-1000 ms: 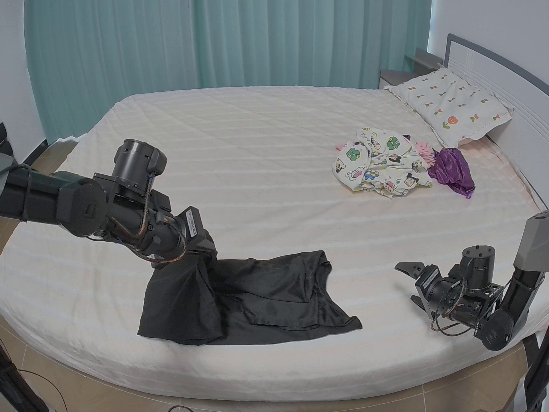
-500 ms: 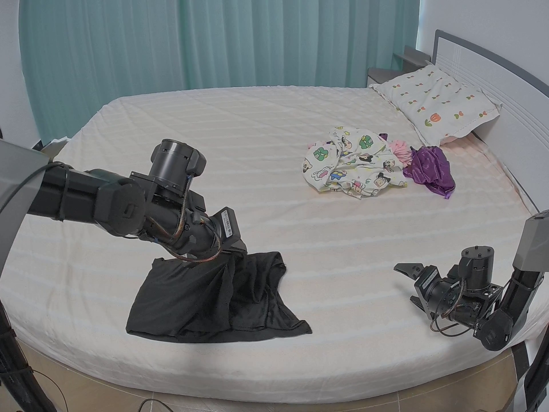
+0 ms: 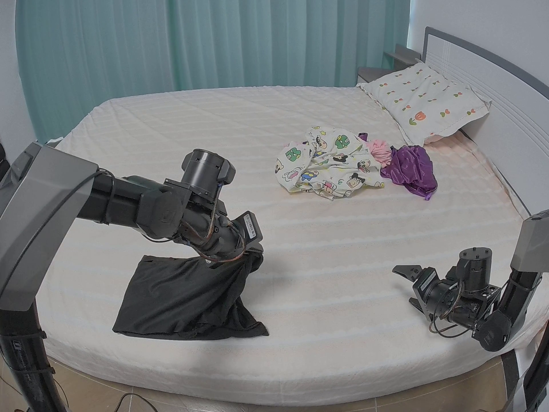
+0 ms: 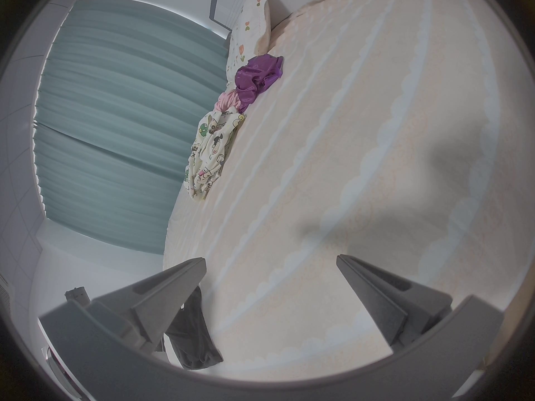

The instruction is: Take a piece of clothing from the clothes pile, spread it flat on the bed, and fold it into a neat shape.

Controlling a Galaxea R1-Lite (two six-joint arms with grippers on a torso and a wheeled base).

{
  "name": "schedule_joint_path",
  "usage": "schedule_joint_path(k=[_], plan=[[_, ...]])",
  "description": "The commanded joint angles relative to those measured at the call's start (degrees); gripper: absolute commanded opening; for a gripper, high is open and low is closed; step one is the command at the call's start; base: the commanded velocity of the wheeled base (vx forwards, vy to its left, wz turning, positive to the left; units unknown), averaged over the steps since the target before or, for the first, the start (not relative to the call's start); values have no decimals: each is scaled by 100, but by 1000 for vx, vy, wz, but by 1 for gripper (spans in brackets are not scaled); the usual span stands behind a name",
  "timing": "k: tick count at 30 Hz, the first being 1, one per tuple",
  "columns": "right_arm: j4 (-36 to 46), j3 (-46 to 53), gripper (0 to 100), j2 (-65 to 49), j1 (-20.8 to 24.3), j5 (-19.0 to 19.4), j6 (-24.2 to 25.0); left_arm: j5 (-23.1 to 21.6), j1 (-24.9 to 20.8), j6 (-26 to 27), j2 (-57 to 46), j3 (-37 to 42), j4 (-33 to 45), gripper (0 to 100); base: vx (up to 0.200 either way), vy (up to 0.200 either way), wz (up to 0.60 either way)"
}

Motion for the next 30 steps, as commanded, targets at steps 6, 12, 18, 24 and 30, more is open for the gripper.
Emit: schedule_joint_path(k=[6,12,18,24,30], plan=[[-4,16,100,46,12,1,0,339,6,-264,167,-112,-23,100,0,0,0],[-4,34,100,46,29,-7,-9,445,269,-326,-194,73,47,100,0,0,0],[-4,43,100,73,29,1,-9,348,691,-369,-826,943,-41,100,0,0,0],[-4,60,100,108,91,-7,0,-188,1219,-756,-1371,1866,-577,100,-167,0,0],[-4,78,100,117,100,-7,-9,-276,1588,-774,-1661,2622,-902,100,-67,0,0]])
